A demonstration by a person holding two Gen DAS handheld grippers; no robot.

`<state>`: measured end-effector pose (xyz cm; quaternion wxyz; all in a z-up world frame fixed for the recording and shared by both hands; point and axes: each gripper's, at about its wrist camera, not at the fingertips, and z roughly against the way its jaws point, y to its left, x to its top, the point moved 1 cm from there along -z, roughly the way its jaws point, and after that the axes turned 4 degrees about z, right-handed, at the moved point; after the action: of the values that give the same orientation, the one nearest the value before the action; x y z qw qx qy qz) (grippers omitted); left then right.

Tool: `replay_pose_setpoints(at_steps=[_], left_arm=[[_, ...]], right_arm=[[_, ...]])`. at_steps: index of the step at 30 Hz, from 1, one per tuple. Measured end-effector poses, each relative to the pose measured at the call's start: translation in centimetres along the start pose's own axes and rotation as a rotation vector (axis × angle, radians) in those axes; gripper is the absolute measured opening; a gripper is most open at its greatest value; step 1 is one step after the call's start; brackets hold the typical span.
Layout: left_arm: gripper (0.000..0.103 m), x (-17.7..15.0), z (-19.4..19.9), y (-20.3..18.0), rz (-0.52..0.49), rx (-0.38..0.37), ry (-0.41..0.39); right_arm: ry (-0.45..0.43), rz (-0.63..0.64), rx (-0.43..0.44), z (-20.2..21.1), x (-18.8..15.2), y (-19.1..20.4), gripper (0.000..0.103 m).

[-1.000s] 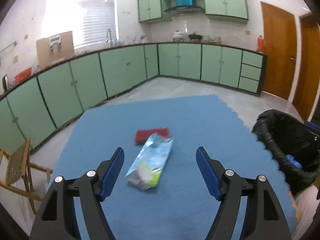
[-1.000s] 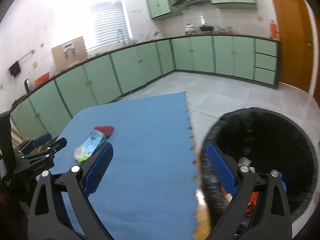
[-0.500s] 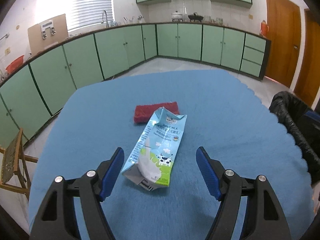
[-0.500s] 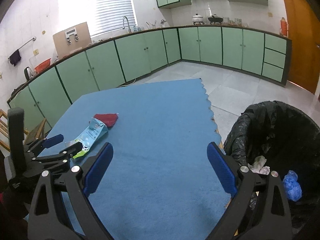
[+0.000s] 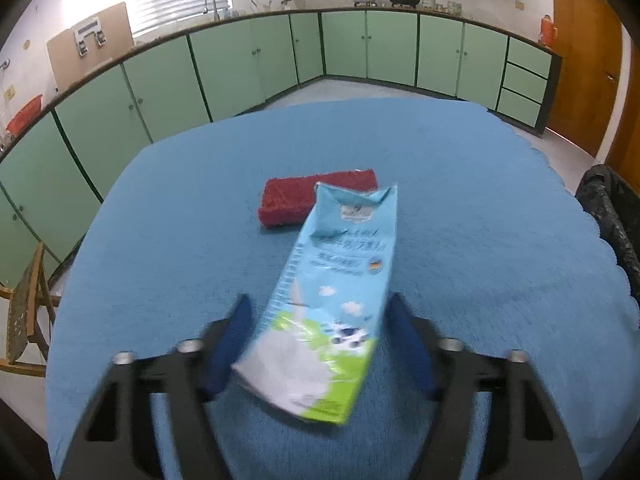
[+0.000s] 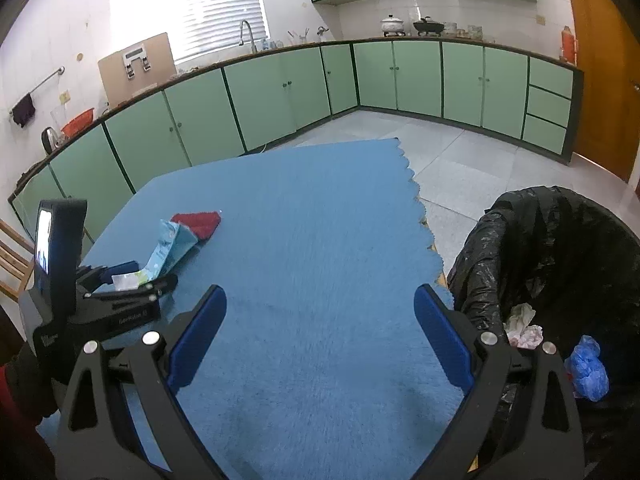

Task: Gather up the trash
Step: 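Grasp the milk carton with the left tool, then grasp the red cloth with the right tool while the left tool holds the carton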

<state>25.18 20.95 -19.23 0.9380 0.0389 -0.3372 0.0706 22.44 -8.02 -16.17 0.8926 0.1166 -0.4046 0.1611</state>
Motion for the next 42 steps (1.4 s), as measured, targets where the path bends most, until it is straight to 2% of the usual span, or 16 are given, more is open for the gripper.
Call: replay_pose_setpoints(at_steps=[3, 8, 11, 14, 19, 24, 31, 35, 36, 39, 42], left_arm=[[0.055, 0.1, 0.4, 0.5, 0.025, -0.019, -0.014], [0.054, 0.2, 2.9, 1.9, 0.088, -0.015, -0.083], [0.054, 0.6, 4.8, 3.9, 0.128, 0.016, -0.134], [0.054, 1.0, 5.2, 6.0, 0.161, 0.048, -0.143], [0.054, 0.5, 4.5, 8.8, 0.204, 0.061, -0.111], [0.055, 0.3, 3.0, 9.8, 0.192, 0.053, -0.053], [0.054, -0.1, -0.1, 10.9, 0.246, 0.044, 0.023], [0.053, -0.1, 0.1, 10.9, 0.260, 0.055, -0.005], [0.047, -0.1, 0.4, 10.9, 0.271, 0.055, -0.014], [0.047, -0.1, 1.4, 11.3, 0.284, 0.082, -0.055], [0.047, 0.0, 1.4, 11.7, 0.271, 0.091, -0.055]], right_arm=[[0.008, 0.006, 0.002, -0.3, 0.1, 0.3, 0.092], [0.004, 0.031, 0.014, -1.3, 1.2, 1.2, 0.092], [-0.013, 0.057, 0.035, -2.5, 2.9, 2.6, 0.092], [-0.021, 0.077, 0.065, -3.9, 4.1, 4.2, 0.092], [0.023, 0.125, 0.108, -7.8, 5.3, 7.9, 0.092], [0.075, 0.161, 0.117, -10.7, 5.7, 9.8, 0.092], [0.087, 0.182, 0.111, -11.2, 5.5, 10.3, 0.092], [0.091, 0.187, 0.109, -11.7, 5.6, 10.3, 0.092], [0.095, 0.184, 0.112, -11.9, 5.6, 10.4, 0.092], [0.104, 0.190, 0.121, -12.4, 5.8, 10.6, 0.092], [0.123, 0.201, 0.133, -13.4, 6.0, 11.1, 0.092]])
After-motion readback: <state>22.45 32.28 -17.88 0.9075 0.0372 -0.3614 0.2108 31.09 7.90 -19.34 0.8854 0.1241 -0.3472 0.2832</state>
